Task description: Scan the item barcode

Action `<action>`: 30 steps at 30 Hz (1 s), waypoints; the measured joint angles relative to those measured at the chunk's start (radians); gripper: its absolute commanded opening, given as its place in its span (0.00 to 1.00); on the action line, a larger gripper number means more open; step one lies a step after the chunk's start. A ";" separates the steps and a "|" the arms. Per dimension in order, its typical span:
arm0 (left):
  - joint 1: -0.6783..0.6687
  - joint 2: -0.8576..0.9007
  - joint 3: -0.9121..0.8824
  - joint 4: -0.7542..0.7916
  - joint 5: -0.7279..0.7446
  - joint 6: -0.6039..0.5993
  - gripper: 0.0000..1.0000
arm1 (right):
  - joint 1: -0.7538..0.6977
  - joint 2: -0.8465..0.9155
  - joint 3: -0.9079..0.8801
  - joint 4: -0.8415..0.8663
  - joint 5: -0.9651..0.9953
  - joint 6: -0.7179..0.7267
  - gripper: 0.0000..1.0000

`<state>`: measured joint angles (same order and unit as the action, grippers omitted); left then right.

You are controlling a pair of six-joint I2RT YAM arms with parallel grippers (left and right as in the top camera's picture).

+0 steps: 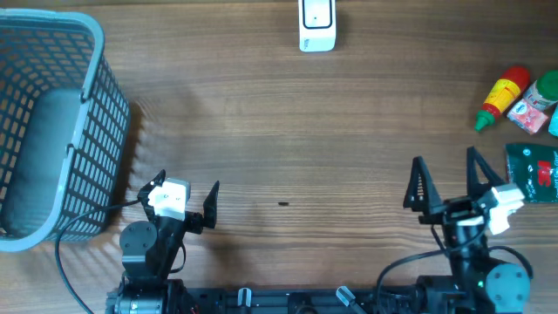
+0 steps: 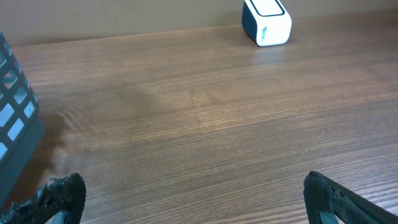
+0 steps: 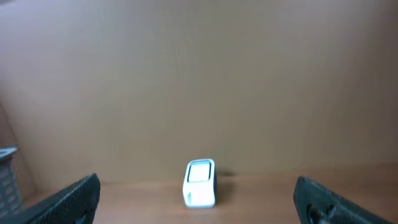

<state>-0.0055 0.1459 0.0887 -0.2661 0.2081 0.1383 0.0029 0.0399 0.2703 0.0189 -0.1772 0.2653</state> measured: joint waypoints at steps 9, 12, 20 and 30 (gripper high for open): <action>0.000 0.000 0.000 0.000 0.000 0.000 1.00 | 0.010 -0.021 -0.249 0.304 0.034 -0.010 1.00; 0.000 0.000 0.000 0.000 0.000 0.000 1.00 | 0.010 -0.021 -0.264 0.254 0.049 -0.037 1.00; 0.000 0.000 0.000 0.000 0.000 0.000 1.00 | 0.010 -0.024 -0.264 -0.013 0.063 -0.087 1.00; 0.000 0.000 0.000 0.000 0.000 0.000 1.00 | 0.014 -0.024 -0.264 -0.016 0.070 -0.089 1.00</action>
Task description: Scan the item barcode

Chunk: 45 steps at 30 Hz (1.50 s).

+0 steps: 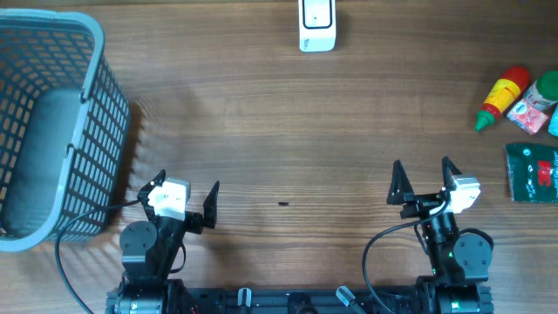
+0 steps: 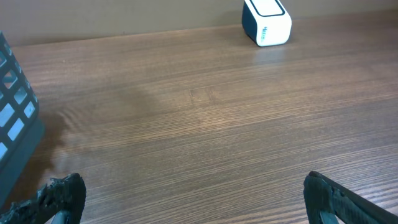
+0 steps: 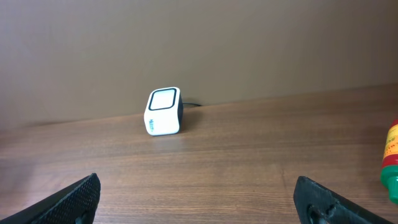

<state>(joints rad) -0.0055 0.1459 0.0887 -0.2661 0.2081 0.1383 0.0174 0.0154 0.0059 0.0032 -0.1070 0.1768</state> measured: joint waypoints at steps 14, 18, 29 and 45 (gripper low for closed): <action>0.000 0.000 0.000 0.000 0.000 0.000 1.00 | 0.000 0.000 0.000 0.000 0.000 0.000 1.00; 0.000 -0.006 0.000 0.000 0.000 0.000 1.00 | 0.000 0.000 0.000 0.000 0.000 0.000 1.00; 0.000 -0.131 -0.001 0.126 0.000 0.072 1.00 | 0.000 0.000 0.000 0.000 0.000 0.000 1.00; 0.000 -0.132 -0.069 0.185 -0.183 -0.107 1.00 | 0.000 0.000 0.000 0.000 0.000 0.000 1.00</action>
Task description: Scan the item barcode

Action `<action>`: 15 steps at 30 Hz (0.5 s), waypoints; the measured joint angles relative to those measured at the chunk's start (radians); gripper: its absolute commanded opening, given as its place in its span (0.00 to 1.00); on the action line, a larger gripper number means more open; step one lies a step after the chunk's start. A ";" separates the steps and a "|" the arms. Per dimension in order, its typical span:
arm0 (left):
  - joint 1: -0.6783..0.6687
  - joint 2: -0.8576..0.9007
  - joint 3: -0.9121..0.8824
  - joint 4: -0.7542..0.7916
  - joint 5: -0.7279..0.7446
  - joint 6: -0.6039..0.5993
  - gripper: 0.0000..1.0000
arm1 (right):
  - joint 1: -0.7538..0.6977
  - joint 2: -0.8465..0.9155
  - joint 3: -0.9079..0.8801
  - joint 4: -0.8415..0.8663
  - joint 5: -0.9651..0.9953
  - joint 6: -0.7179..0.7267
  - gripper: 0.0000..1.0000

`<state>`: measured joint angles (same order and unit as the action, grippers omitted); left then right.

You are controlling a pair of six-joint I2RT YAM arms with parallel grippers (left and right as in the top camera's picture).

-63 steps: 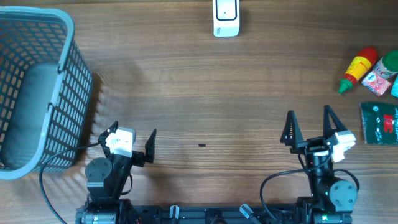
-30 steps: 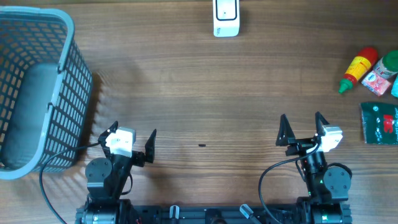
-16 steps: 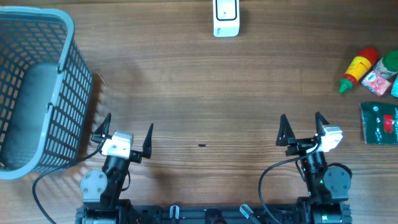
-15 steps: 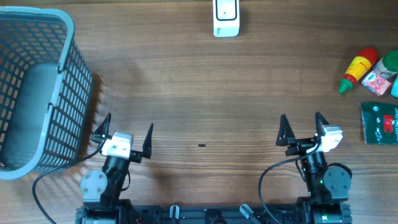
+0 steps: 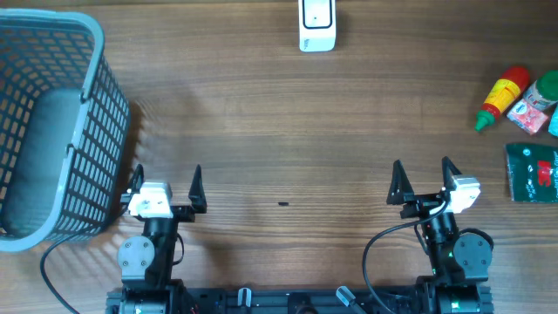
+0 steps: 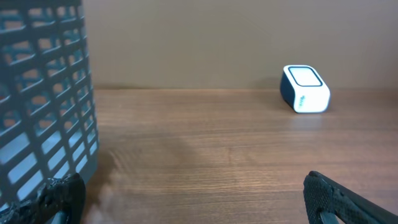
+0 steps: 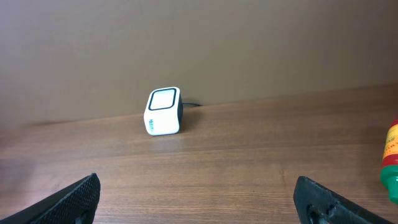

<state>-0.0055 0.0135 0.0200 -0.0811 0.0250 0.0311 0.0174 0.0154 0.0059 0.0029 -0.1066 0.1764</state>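
A white barcode scanner [image 5: 316, 24] stands at the table's far edge, also in the left wrist view [image 6: 305, 97] and the right wrist view [image 7: 164, 111]. The items lie at the right: a red and yellow bottle [image 5: 501, 98], a green-capped item [image 5: 534, 105] and a dark green packet [image 5: 533, 173]. My left gripper [image 5: 166, 181] is open near the front left, nothing between its fingers. My right gripper [image 5: 423, 179] is open near the front right, left of the packet, holding nothing.
A grey plastic basket [image 5: 51, 122] stands at the left, close to my left gripper, and fills the left of the left wrist view [image 6: 43, 93]. A small dark speck [image 5: 283, 204] lies on the wood between the arms.
My left gripper has turned from pointing toward the right to pointing straight at the far edge and sits a little further left, beside the basket. The right arm has not moved.
First my right gripper stood near the packet at the right, its camera tipped up at the wall, and my left gripper pointed rightward. Then the right gripper stood further left, facing the scanner. Now the left gripper has also squared up; both are open and empty.
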 measured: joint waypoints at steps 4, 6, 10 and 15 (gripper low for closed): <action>0.000 0.000 -0.002 0.000 -0.025 -0.031 1.00 | 0.000 0.000 0.000 0.000 0.000 0.000 1.00; 0.000 0.000 -0.002 0.000 -0.029 -0.037 1.00 | 0.000 0.000 0.000 0.000 0.000 0.000 1.00; 0.000 0.000 -0.002 0.002 -0.032 -0.042 1.00 | 0.000 0.000 0.000 0.000 0.000 0.000 1.00; 0.000 0.000 -0.002 0.004 -0.036 -0.045 1.00 | 0.000 0.000 0.000 0.000 0.000 0.000 1.00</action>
